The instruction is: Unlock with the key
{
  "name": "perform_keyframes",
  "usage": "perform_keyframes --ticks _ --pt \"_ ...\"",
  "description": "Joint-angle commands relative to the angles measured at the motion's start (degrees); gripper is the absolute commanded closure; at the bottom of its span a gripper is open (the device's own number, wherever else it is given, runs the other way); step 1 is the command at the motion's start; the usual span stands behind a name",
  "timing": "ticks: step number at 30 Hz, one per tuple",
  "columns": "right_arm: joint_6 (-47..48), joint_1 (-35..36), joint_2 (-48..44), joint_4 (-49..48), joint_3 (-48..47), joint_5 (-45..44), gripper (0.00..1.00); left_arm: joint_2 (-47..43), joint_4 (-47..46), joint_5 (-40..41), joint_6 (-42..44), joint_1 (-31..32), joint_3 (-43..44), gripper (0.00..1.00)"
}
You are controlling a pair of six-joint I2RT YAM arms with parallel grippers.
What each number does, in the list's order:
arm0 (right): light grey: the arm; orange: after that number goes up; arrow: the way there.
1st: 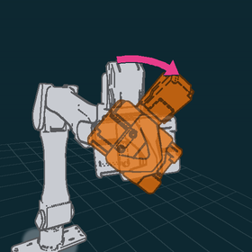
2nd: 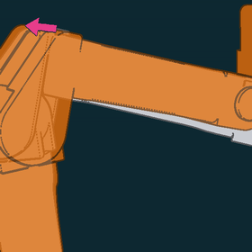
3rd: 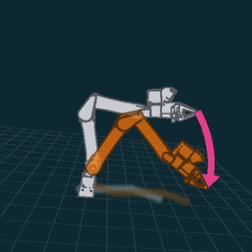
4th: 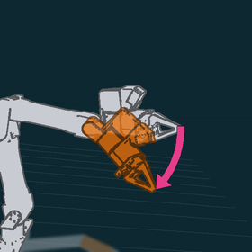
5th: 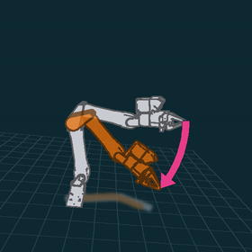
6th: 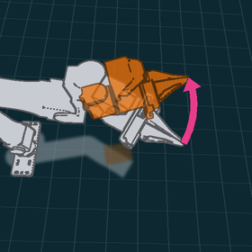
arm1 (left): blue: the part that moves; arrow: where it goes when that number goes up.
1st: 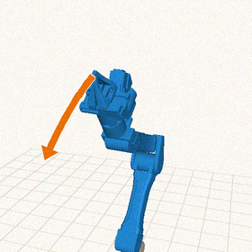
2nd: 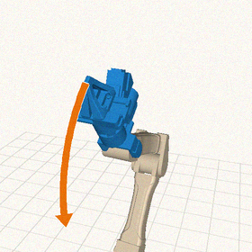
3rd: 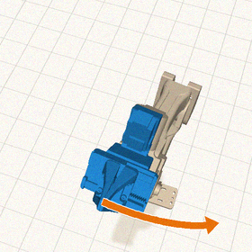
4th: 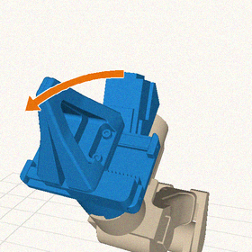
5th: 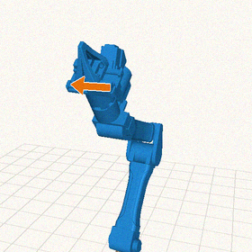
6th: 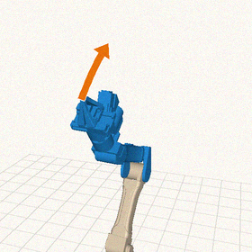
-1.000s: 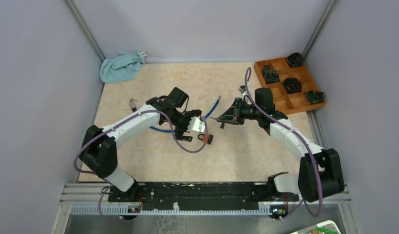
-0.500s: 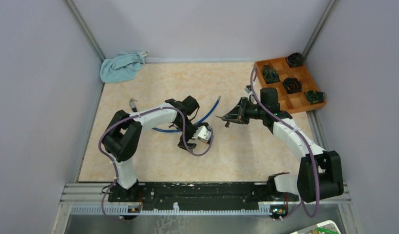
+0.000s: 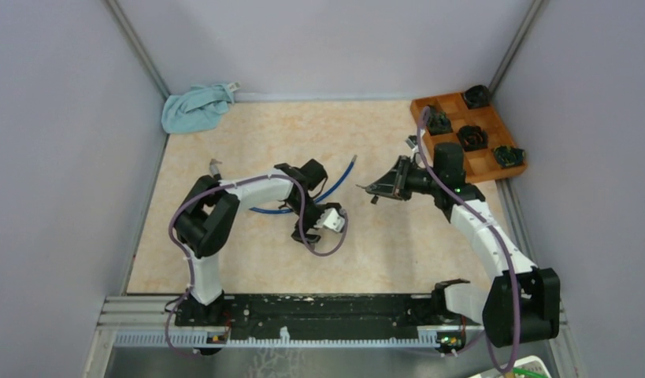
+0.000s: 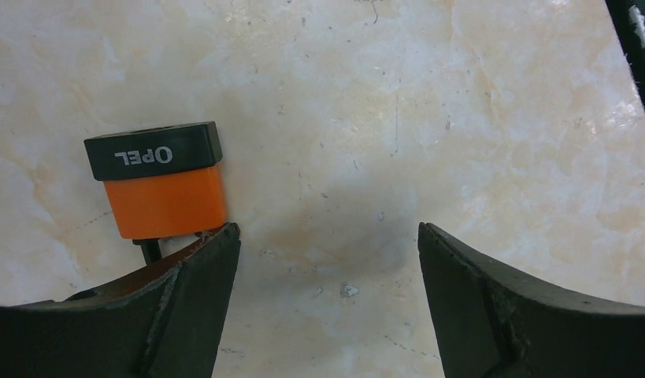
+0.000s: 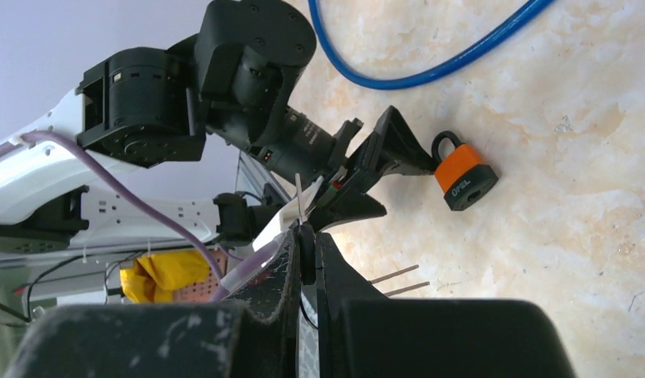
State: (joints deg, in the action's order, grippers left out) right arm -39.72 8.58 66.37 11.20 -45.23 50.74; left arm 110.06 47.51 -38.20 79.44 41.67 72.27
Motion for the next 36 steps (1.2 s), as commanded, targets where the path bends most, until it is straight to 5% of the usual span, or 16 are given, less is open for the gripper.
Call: perform_keyframes --ticks 1,12,26,36 --pt "1.9 -1.5 -2.9 0.2 1.4 2.5 1.0 1.4 -2.7 1.8 -0.9 1.0 1.5 0.12" --pt "0.6 -2.3 -3.7 -1.6 2.4 2.8 1.0 -1.9 9.0 0.5 1.1 1.0 9.5 0.21" --pt "0.7 -3.3 -9.4 5.1 4.0 -1.5 1.0 2.9 -4.4 -2.3 -0.3 2.0 12.7 0.17" --pt "2.2 -4.4 -12.7 9.6 4.7 -3.1 1.0 8.4 -1.9 -1.4 1.4 3.2 13.8 0.13"
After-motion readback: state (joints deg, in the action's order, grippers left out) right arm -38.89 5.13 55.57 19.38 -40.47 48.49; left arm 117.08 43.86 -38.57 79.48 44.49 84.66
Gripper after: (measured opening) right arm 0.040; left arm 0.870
